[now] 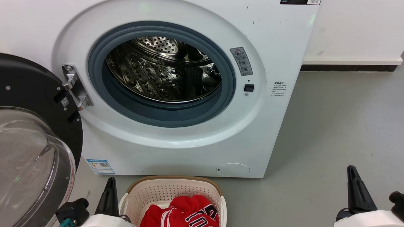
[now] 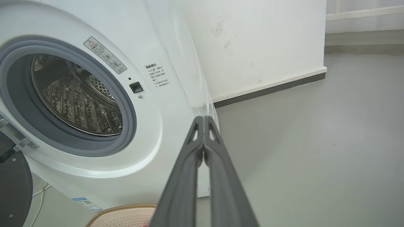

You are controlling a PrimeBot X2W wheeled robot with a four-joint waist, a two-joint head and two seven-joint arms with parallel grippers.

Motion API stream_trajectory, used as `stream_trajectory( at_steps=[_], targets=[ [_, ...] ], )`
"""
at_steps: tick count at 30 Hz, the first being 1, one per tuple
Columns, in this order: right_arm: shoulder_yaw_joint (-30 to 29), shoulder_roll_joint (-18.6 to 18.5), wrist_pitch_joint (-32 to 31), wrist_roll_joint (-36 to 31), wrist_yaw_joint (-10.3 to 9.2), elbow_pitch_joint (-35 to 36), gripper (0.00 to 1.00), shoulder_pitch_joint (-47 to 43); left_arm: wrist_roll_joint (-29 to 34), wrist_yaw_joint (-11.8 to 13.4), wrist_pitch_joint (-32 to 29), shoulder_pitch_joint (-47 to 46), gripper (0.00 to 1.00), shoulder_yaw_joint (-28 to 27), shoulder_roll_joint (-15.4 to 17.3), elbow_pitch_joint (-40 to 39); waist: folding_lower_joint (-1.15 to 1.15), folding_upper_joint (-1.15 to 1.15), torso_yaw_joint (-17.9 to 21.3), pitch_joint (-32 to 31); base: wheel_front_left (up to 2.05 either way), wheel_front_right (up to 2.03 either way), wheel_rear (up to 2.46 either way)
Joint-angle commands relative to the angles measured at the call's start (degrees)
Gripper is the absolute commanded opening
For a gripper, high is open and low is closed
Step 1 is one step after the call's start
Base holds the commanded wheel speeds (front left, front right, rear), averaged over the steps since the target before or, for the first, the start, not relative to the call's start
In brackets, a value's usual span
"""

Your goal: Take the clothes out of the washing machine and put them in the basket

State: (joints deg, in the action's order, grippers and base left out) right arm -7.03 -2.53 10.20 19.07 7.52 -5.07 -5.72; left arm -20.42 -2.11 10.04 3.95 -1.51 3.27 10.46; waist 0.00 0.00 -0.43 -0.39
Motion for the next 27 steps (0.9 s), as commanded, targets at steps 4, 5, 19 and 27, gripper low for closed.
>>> stream_trajectory(
  at_steps=[4,5,19,27],
  targets=[
    [-0.01,-0.2,-1.22,5.95,-0.01,-0.01,0.0,2.27,-5.77,-0.55,-1.2,-2.23,0.0,-0.5,0.11,-0.51,0.0,0.0,0.02,0.02,0.0,0.0,0.0],
    [0.0,-0.2,-1.44,7.0,-0.01,-0.14,0.0,2.42,-6.8,-0.63,-1.43,-2.36,0.0,-0.56,0.1,-0.45,0.0,0.0,0.02,0.03,0.0,0.0,0.0],
    [0.12,-0.26,-4.51,20.31,-0.01,-1.87,0.0,4.5,-19.87,-1.6,-4.43,-4.07,0.0,-1.47,0.01,0.29,0.0,0.0,0.08,0.1,0.0,0.0,0.0],
    [0.18,-0.29,-6.09,27.09,-0.02,-2.78,0.0,5.52,-26.52,-2.1,-6.0,-4.94,0.0,-1.93,-0.04,0.71,0.0,0.0,0.11,0.15,0.0,0.0,0.0]
  ],
)
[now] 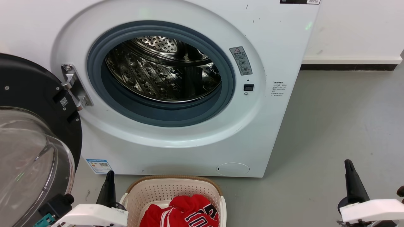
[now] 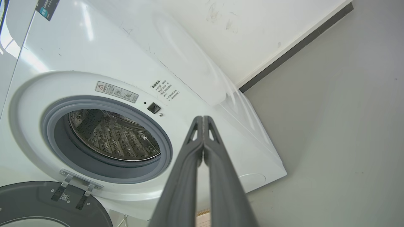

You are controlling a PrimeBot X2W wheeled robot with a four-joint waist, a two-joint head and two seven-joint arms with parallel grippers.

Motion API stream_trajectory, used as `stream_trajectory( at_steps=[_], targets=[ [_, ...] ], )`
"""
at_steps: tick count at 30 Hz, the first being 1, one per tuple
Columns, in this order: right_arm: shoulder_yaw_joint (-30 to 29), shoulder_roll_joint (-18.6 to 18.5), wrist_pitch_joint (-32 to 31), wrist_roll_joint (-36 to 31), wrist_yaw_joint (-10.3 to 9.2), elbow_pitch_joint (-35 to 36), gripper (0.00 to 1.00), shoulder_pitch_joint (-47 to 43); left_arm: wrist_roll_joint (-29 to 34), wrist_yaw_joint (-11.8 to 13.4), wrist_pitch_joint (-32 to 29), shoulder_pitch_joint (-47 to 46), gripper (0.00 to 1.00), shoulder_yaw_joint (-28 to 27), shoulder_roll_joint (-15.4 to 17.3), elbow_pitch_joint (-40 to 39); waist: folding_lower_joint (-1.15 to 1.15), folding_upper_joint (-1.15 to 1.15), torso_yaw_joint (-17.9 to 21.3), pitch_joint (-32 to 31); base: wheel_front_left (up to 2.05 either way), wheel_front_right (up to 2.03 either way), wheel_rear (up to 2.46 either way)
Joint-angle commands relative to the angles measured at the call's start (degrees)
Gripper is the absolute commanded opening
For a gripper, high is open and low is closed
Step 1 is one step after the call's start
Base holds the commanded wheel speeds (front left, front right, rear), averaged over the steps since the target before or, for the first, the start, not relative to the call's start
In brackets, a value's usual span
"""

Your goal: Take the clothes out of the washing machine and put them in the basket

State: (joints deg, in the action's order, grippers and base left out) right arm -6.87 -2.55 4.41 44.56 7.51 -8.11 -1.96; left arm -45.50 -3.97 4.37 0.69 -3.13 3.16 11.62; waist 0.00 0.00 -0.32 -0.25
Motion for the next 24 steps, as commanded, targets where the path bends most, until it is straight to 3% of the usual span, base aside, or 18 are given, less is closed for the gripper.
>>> stream_trajectory(
  at_steps=[1,24],
  targets=[
    [0.03,-0.27,-0.46,2.41,-0.01,0.16,0.0,1.87,-2.24,-0.31,-0.52,-1.77,0.0,-0.37,0.06,-0.39,0.0,0.0,0.01,0.01,0.0,0.0,0.0],
    [0.17,-0.34,-4.33,19.01,-0.01,-2.08,0.0,4.3,-18.5,-1.57,-4.34,-3.86,0.0,-1.55,-0.06,0.64,0.0,0.0,0.1,0.13,0.0,0.0,0.0]
  ],
)
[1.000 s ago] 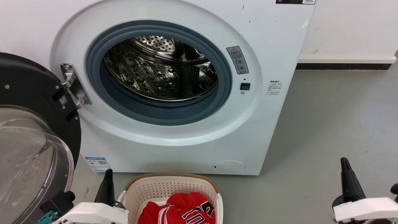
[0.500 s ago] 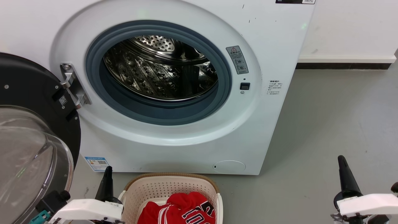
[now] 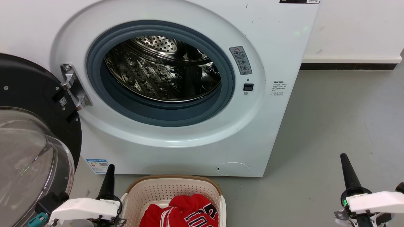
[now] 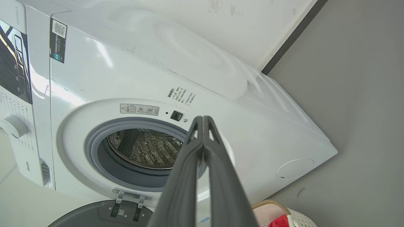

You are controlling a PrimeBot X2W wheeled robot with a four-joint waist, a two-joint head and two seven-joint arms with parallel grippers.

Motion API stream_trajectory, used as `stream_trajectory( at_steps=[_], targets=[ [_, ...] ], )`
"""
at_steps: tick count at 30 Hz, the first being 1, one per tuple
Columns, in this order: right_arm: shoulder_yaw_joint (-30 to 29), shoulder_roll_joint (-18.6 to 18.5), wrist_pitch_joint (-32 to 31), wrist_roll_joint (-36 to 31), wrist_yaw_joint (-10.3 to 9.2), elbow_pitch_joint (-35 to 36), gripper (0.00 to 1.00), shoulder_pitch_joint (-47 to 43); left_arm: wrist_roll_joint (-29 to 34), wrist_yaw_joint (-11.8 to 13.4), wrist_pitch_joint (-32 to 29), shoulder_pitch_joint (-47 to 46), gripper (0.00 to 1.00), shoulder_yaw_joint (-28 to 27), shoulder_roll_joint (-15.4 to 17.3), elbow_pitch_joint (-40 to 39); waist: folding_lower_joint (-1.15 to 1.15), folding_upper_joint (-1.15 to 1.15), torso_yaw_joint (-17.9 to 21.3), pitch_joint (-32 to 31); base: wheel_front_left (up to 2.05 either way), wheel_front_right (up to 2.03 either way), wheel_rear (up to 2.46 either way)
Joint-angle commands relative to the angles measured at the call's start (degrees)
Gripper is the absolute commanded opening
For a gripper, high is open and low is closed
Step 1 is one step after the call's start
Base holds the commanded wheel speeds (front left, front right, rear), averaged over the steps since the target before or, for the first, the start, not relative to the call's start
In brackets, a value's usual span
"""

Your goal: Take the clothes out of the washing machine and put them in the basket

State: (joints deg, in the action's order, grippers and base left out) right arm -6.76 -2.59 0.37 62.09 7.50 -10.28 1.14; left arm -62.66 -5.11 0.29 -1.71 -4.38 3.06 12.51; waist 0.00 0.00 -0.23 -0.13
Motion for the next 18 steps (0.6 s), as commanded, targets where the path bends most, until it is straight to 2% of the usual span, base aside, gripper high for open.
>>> stream_trajectory(
  at_steps=[1,18],
  targets=[
    [0.07,-0.31,-0.44,2.13,0.0,0.0,0.0,1.33,-1.99,-0.49,-0.46,-1.54,0.0,-0.35,0.04,-0.21,0.0,0.0,0.01,0.01,0.0,0.0,0.0],
    [0.16,-0.36,-2.82,12.25,-0.01,-1.38,0.0,2.88,-11.93,-1.17,-2.75,-2.75,0.0,-1.01,-0.06,0.43,0.0,0.0,0.08,0.1,0.0,0.0,0.0]
  ],
)
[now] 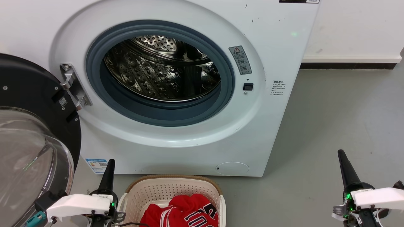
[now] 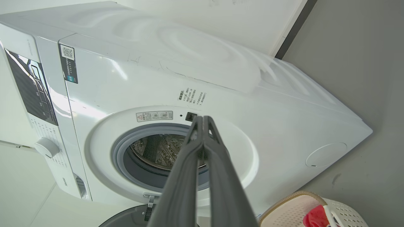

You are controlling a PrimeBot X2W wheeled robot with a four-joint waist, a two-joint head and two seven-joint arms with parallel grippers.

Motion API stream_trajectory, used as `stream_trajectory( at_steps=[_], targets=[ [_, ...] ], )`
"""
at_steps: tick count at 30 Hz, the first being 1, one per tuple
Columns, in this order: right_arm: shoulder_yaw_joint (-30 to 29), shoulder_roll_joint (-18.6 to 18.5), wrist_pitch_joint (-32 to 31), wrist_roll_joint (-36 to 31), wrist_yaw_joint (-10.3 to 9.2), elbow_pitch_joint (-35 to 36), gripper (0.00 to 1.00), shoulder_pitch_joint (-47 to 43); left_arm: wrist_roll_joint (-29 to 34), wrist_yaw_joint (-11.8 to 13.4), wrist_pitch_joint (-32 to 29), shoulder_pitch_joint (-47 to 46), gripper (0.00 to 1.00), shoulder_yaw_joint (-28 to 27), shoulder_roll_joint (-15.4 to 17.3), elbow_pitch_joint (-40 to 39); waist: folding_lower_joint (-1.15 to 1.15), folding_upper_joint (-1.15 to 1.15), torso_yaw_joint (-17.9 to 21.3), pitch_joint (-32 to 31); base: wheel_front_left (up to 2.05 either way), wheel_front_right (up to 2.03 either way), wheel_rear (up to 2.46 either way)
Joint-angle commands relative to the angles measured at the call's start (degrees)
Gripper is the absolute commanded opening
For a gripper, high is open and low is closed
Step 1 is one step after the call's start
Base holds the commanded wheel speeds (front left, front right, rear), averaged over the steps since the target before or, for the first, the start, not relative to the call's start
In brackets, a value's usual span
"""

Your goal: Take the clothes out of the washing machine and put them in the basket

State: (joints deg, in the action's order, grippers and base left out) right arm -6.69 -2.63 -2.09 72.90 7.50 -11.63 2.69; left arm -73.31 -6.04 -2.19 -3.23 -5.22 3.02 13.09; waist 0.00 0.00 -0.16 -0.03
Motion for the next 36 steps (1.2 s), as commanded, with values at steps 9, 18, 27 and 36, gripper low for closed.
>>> stream_trajectory(
  at_steps=[9,18,27,36],
  targets=[
    [0.12,-0.33,-1.37,5.75,-0.01,-0.63,0.0,1.96,-5.52,-0.58,-1.32,-1.77,0.0,-0.45,-0.06,0.14,0.0,0.0,0.04,0.05,0.0,0.0,0.0],
    [0.16,-0.35,-2.44,10.2,-0.01,-1.2,0.0,2.64,-9.93,-0.94,-2.35,-2.21,0.0,-0.79,-0.1,0.44,0.0,0.0,0.07,0.1,0.0,0.0,0.0],
    [0.19,-0.37,-3.44,14.44,-0.01,-1.83,0.0,3.31,-14.04,-1.27,-3.3,-2.81,0.0,-1.1,-0.14,0.73,0.0,0.0,0.11,0.14,0.0,0.0,0.0],
    [0.22,-0.38,-4.3,18.37,-0.02,-2.4,0.0,3.67,-17.88,-1.47,-4.24,-3.1,0.0,-1.4,-0.19,0.98,0.0,0.0,0.14,0.19,0.0,0.0,0.0]
  ],
)
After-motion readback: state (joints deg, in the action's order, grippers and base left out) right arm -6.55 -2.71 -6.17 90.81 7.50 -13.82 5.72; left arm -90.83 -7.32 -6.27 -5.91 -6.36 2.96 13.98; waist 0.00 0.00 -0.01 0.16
